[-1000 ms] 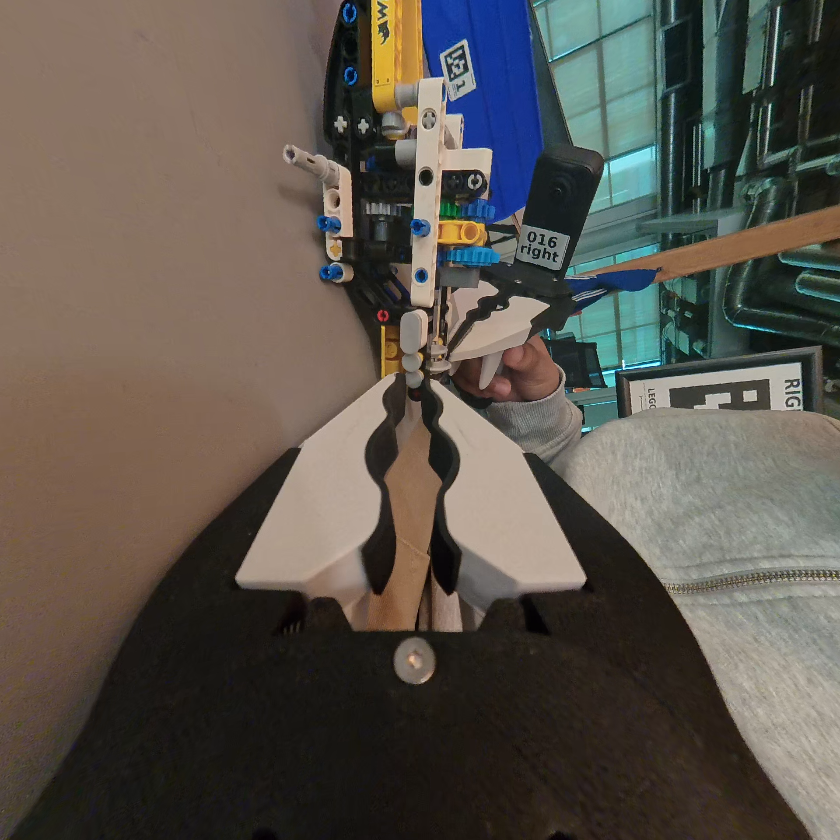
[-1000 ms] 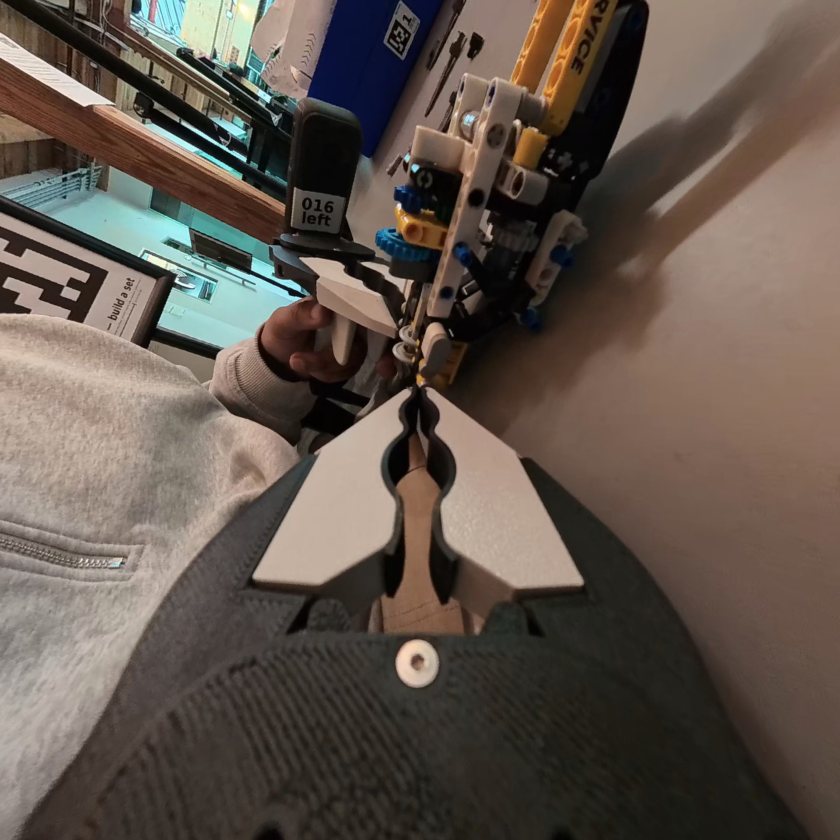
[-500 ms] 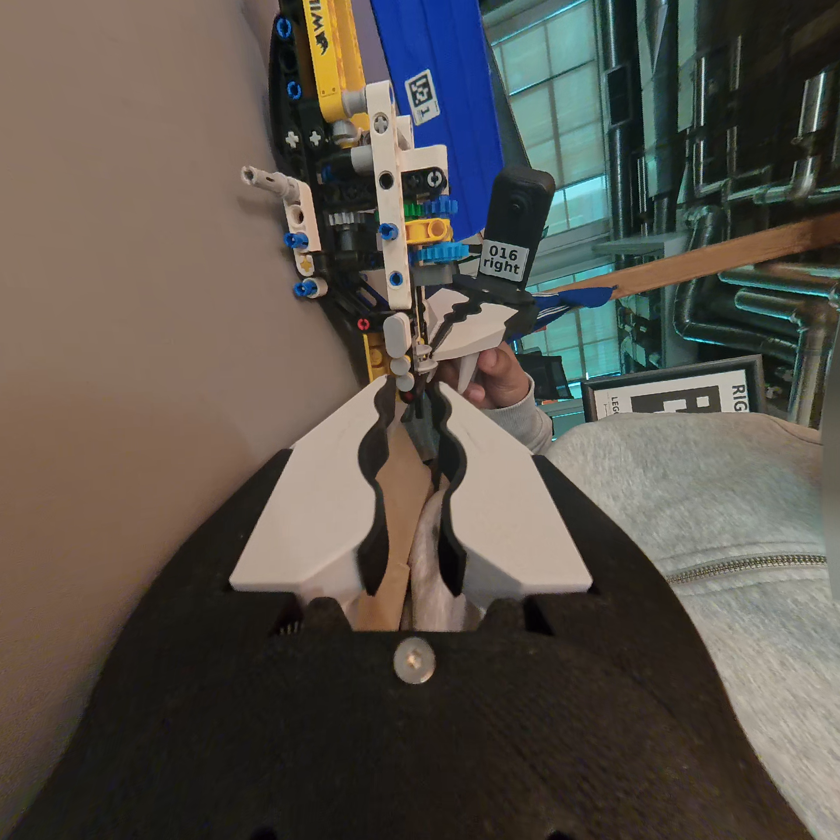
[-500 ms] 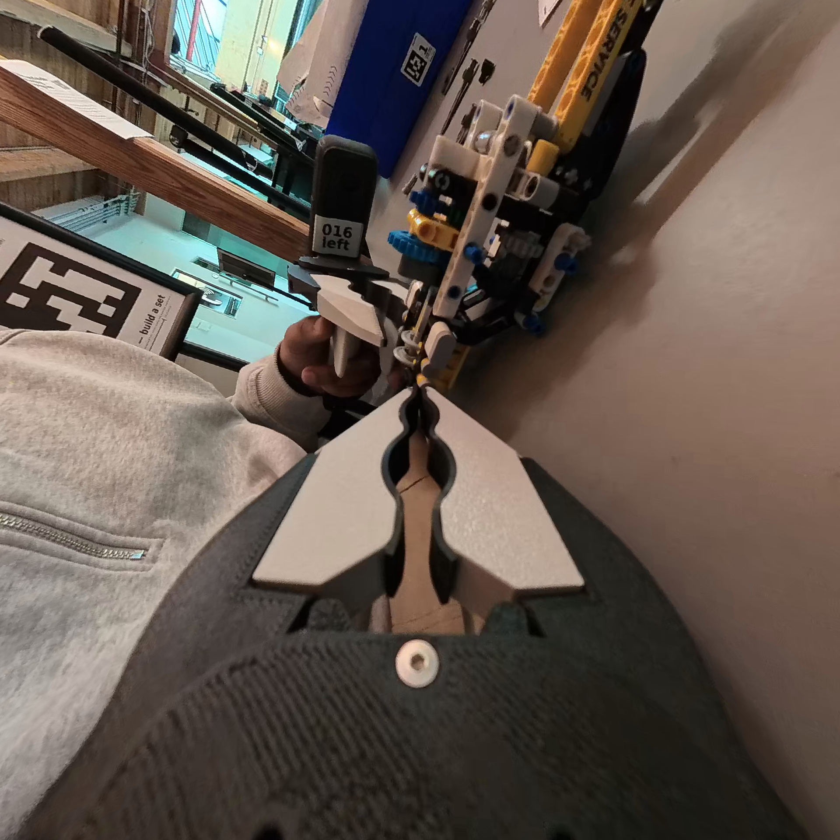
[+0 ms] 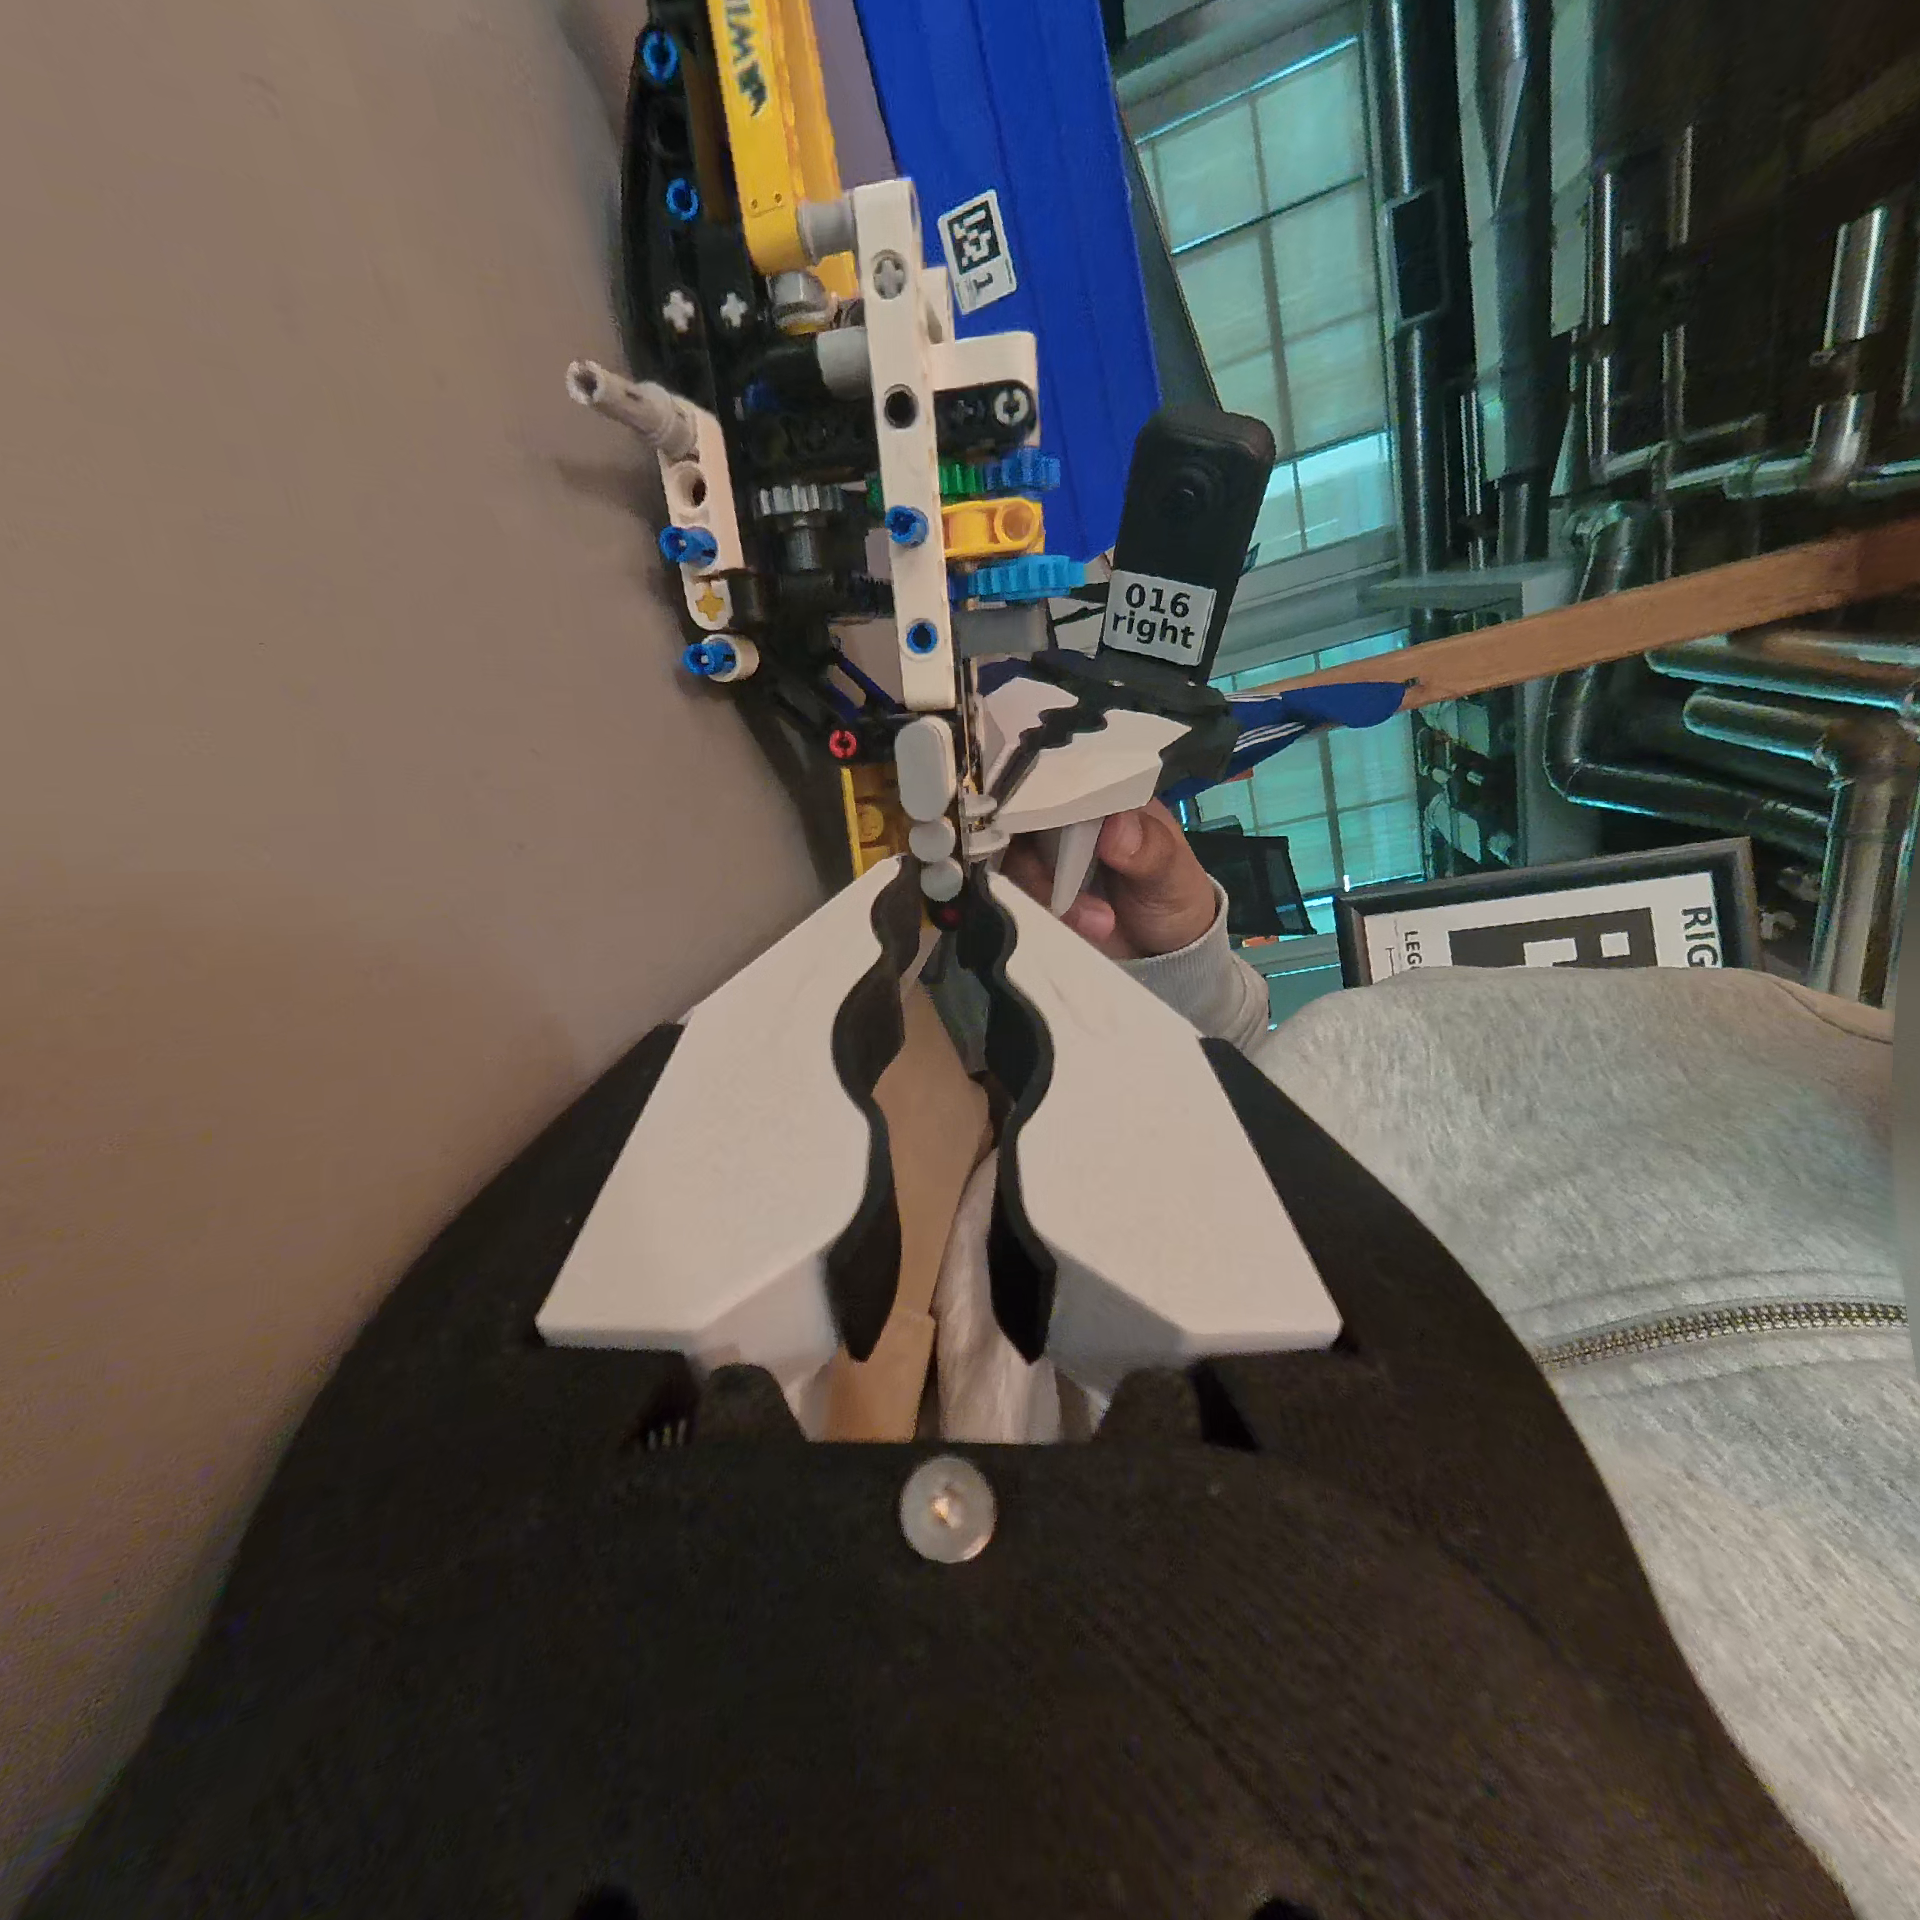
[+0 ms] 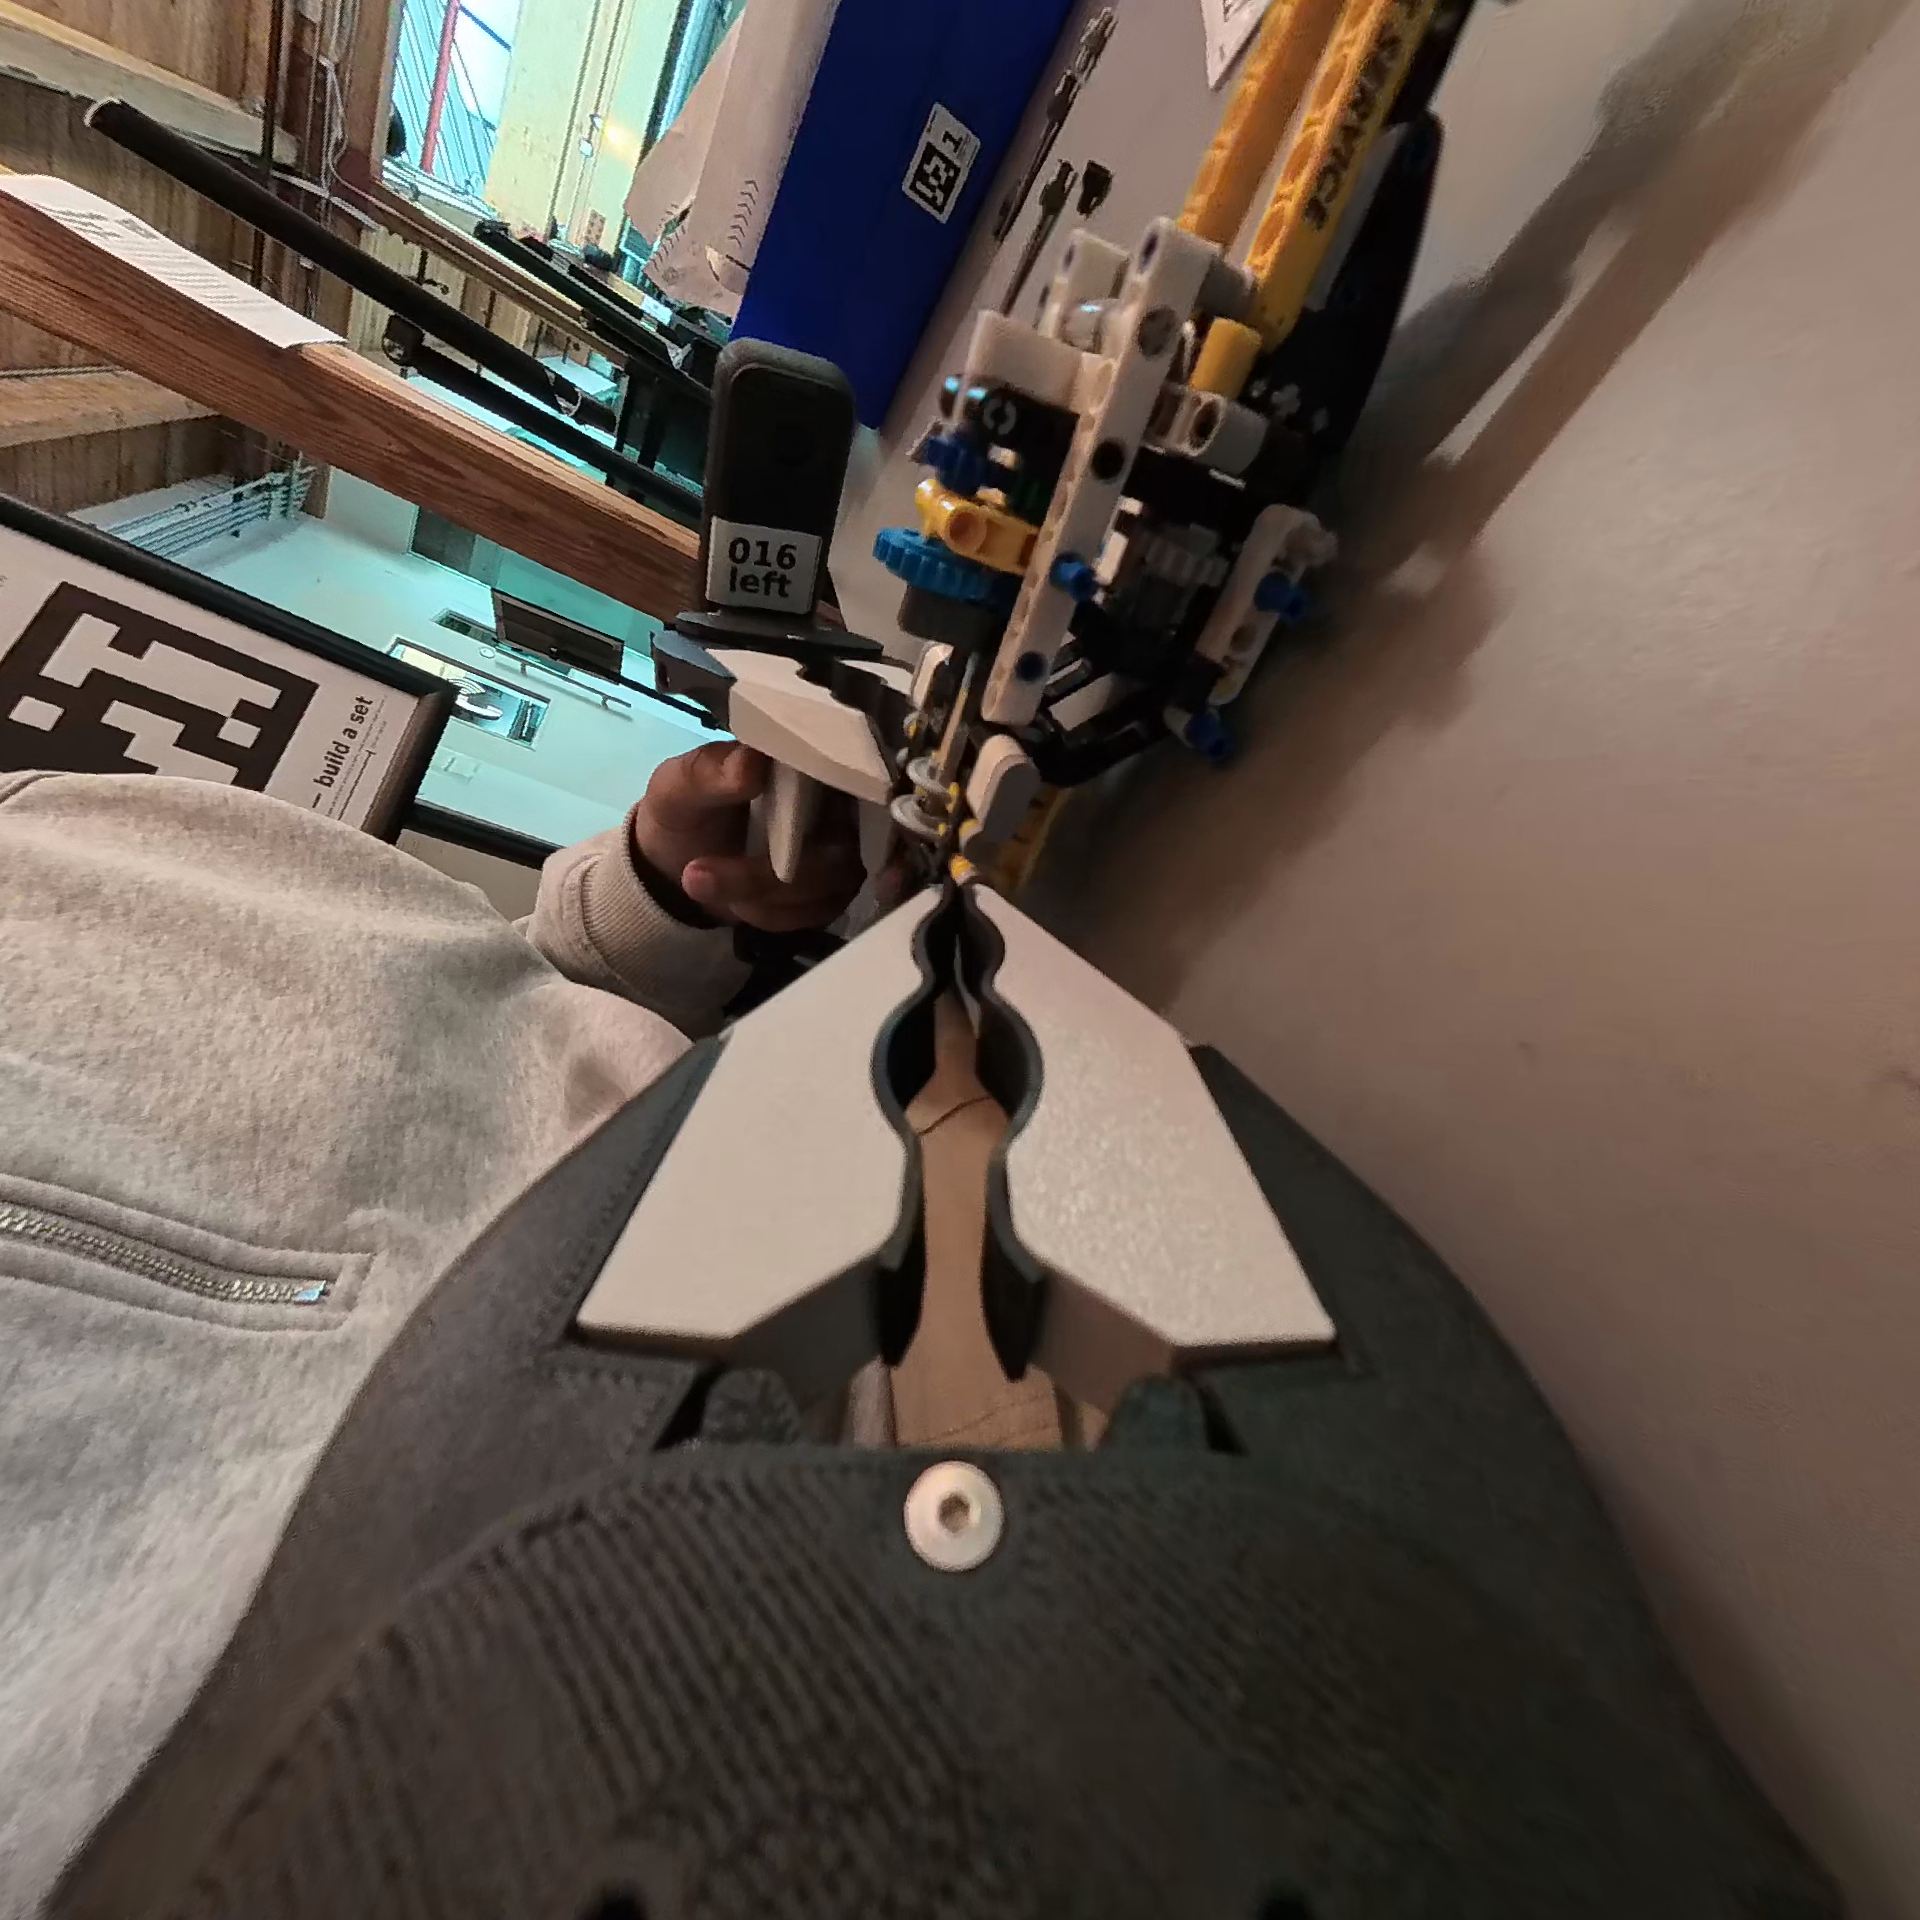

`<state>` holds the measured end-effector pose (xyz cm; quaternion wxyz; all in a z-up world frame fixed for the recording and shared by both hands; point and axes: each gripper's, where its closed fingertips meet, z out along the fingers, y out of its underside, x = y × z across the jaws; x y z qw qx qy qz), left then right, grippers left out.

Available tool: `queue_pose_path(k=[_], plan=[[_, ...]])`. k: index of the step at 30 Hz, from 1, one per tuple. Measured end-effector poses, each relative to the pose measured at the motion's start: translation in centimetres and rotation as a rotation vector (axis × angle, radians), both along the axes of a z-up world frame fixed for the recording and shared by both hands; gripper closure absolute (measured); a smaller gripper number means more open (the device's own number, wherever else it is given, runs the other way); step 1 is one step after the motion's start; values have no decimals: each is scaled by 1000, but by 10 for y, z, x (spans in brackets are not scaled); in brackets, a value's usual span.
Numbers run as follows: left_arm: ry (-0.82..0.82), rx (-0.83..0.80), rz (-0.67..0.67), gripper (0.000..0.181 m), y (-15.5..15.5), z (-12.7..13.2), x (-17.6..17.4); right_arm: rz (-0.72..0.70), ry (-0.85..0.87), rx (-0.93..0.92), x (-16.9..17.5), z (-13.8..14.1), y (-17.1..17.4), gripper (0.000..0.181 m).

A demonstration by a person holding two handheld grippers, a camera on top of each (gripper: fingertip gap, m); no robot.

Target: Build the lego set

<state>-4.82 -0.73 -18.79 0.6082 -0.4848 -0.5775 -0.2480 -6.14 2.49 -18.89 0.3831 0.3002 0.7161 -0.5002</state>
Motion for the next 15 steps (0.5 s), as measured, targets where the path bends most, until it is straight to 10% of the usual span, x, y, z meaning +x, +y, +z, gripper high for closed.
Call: queue_pose_path(k=[15], plan=[[-6, -41, -20, 174, 1, -4, 2, -12, 9, 38, -2, -5, 0, 181]])
